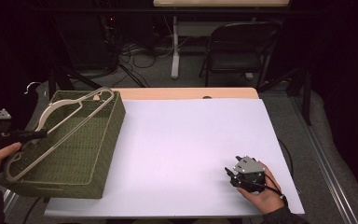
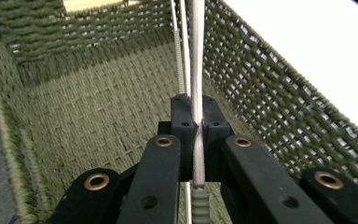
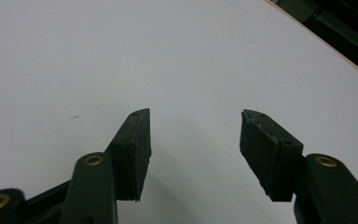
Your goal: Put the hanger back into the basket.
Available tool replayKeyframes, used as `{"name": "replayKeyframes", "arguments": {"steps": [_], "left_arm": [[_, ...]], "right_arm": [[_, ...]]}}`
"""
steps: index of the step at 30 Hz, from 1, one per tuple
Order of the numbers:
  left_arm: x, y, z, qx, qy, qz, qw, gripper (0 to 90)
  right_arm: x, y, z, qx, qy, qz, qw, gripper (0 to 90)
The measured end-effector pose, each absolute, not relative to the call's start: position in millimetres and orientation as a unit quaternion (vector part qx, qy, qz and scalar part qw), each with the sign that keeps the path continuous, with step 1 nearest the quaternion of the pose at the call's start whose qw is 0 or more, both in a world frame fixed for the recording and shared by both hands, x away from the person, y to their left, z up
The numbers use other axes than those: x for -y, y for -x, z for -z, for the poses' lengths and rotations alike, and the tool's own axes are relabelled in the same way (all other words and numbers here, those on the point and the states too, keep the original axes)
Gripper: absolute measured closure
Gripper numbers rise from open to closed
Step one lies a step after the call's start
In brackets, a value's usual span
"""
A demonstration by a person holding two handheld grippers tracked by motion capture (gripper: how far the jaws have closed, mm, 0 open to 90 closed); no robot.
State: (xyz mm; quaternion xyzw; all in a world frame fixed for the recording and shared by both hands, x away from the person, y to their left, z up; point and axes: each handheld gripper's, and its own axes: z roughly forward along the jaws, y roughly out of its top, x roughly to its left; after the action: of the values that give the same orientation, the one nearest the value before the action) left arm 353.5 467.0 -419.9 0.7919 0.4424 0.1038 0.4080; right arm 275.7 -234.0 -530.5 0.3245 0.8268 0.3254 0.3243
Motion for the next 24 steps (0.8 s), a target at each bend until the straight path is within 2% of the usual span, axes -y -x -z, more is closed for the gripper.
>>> {"name": "replayKeyframes", "arguments": {"steps": [13, 24], "left_arm": [[-462.4, -356.6, 460.7, -0.444, -0.802, -0.088, 0.391, 87.2], [-454.2, -360.5, 470.0, -0.440, -0.817, -0.083, 0.364, 87.1]], "right_arm": [[234.9, -275.6, 530.5, -0.827, -0.327, -0.322, 0.324, 43.2], [234.6, -275.3, 531.2, -0.828, -0.327, -0.322, 0.322, 43.2]]}}
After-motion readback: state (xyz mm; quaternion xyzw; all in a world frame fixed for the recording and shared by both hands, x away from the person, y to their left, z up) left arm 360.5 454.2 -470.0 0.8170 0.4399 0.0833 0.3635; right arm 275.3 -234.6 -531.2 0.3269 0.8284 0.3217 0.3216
